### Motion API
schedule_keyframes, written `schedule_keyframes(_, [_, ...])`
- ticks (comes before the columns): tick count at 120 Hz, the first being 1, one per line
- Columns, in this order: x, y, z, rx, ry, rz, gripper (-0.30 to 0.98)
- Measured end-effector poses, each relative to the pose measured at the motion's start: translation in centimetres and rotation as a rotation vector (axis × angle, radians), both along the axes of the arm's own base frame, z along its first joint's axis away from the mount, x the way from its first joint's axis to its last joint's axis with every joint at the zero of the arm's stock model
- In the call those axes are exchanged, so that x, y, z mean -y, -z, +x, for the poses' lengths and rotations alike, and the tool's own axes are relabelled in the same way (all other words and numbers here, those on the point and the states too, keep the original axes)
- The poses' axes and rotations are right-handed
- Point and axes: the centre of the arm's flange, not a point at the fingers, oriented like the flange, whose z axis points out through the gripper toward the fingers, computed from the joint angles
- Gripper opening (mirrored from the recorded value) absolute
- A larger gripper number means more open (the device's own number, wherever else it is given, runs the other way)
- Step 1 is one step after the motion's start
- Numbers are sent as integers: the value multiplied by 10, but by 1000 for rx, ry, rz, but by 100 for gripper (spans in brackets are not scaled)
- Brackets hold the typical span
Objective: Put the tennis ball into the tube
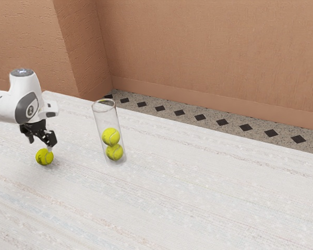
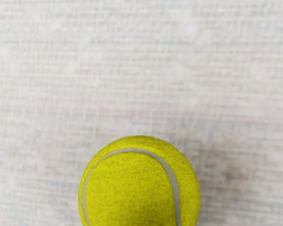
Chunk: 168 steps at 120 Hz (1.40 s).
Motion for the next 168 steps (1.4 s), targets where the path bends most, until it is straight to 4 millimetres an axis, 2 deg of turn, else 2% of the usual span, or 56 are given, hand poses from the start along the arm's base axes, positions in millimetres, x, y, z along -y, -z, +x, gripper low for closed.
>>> schedule_keyframes(17, [-1, 16, 6, -7, 6, -21, 69])
schedule_keyframes(38, [-11, 29, 7, -10, 0, -41, 69])
schedule_keyframes(52, [-11, 36, 11, -11, 11, -56, 69])
schedule_keyframes(98, [-22, 66, 3, -37, -9, -108, 69])
schedule_keyframes(134, [-24, 73, 3, -40, 3, -125, 69])
schedule_keyframes(168, [-22, 71, 7, -34, 26, -126, 47])
